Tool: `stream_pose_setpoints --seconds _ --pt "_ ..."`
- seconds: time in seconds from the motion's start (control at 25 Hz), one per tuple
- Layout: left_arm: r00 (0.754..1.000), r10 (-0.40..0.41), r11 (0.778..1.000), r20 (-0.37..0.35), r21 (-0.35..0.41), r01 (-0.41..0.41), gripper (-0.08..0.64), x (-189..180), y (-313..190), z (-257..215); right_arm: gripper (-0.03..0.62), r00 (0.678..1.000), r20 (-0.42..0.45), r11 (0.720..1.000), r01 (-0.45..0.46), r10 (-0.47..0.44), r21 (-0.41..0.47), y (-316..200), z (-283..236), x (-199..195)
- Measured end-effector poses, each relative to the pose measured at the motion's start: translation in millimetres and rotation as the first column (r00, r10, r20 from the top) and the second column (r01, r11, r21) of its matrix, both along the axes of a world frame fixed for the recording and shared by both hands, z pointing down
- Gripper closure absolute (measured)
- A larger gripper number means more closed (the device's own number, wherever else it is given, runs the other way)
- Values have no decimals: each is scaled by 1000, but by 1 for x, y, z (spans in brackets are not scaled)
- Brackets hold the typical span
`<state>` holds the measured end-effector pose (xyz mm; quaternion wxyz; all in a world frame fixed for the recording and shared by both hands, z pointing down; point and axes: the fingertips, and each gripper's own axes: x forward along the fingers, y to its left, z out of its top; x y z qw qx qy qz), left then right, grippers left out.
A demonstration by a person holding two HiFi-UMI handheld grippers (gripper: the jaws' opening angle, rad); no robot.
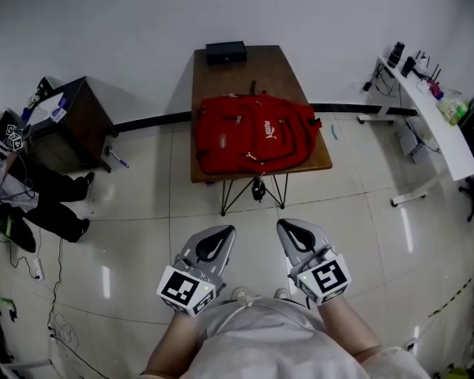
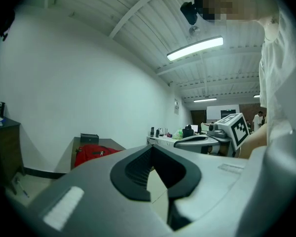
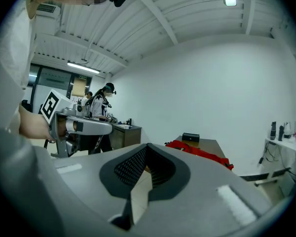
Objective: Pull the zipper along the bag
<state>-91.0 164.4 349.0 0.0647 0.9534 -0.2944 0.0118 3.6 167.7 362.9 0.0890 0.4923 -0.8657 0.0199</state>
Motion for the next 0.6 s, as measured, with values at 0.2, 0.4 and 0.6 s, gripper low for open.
stream_pose_setpoints --seconds 0.2,0.4,0.6 --pt "1000 -7 1000 1 -3 7 553 -2 -1 2 586 1000 -19 1000 4 -4 -3 3 7 0" --pt "1000 0 1000 10 -4 0 553 -1 -5 6 586 1000 -16 1000 -12 12 4 -3 6 0" --pt "1000 5 1000 4 -10 -5 554 -2 -7 5 586 1000 -24 1000 -12 12 6 -4 5 -4"
